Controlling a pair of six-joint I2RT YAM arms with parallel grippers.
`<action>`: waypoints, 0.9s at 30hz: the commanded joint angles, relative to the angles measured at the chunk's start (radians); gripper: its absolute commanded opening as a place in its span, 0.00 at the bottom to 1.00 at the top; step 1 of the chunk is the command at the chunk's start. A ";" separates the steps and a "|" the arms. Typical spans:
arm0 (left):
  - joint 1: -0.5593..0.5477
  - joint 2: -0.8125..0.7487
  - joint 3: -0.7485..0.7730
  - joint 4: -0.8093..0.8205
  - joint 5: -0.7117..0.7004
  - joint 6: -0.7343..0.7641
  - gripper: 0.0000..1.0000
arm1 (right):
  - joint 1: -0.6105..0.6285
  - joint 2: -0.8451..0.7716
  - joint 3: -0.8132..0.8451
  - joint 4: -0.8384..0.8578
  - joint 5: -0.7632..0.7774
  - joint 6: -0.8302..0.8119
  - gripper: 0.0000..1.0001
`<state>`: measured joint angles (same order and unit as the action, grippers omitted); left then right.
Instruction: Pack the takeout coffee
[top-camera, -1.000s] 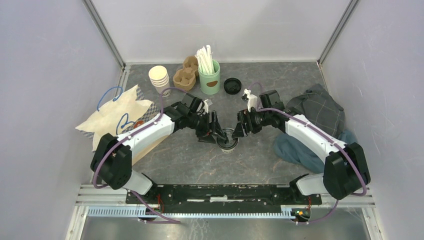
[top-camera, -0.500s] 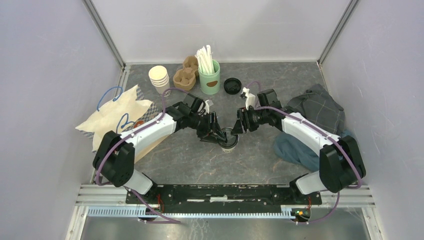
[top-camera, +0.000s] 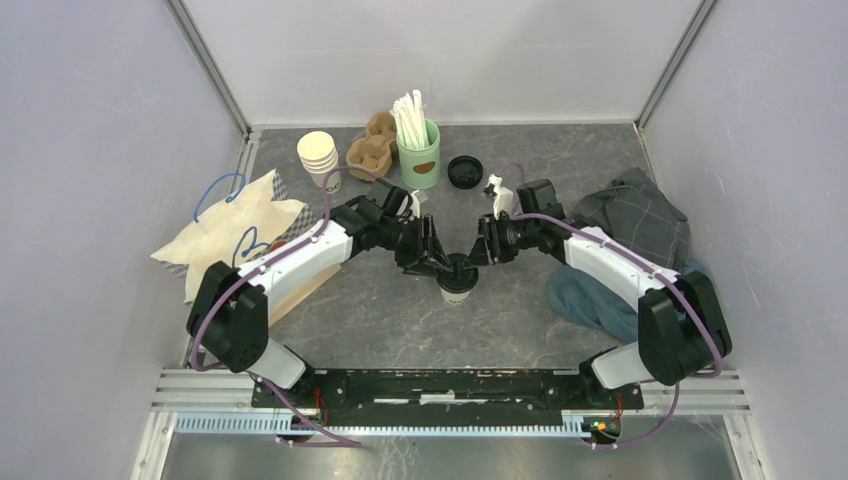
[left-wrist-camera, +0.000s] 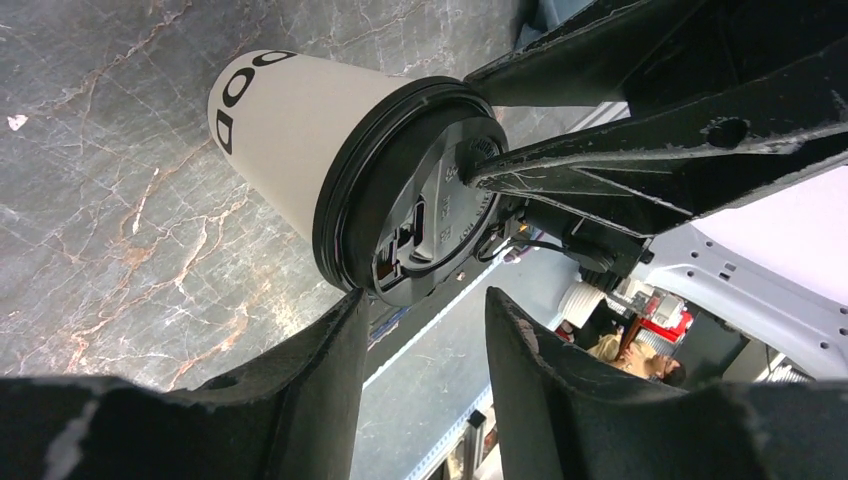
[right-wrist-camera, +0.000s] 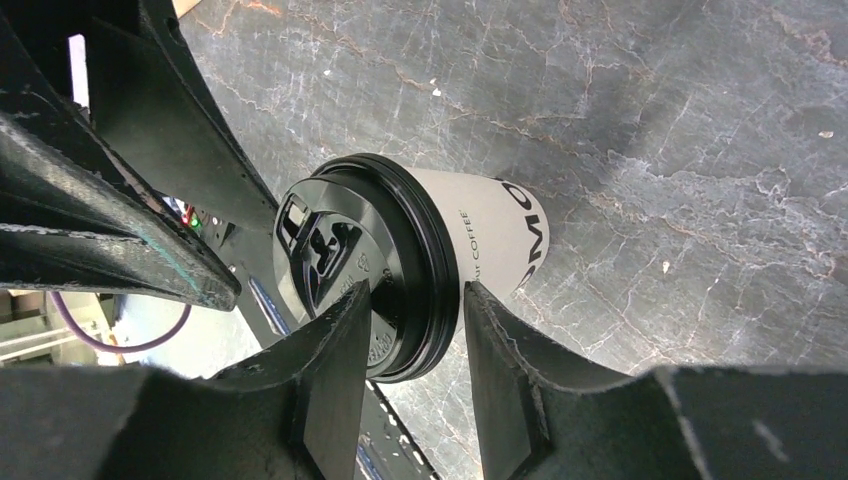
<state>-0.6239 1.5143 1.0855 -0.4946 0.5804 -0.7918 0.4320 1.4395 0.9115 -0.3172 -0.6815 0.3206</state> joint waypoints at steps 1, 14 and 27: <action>0.001 0.001 0.047 -0.022 -0.020 0.038 0.54 | -0.013 -0.021 -0.027 0.060 -0.018 0.025 0.44; 0.003 0.027 0.039 -0.060 -0.064 0.092 0.63 | -0.029 -0.025 -0.074 0.135 -0.057 0.077 0.55; 0.038 0.043 -0.026 0.019 -0.028 0.074 0.44 | -0.121 -0.064 -0.258 0.413 -0.259 0.209 0.64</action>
<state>-0.5999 1.5494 1.0756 -0.5129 0.5335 -0.7536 0.3294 1.3949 0.6880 -0.0452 -0.8551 0.4877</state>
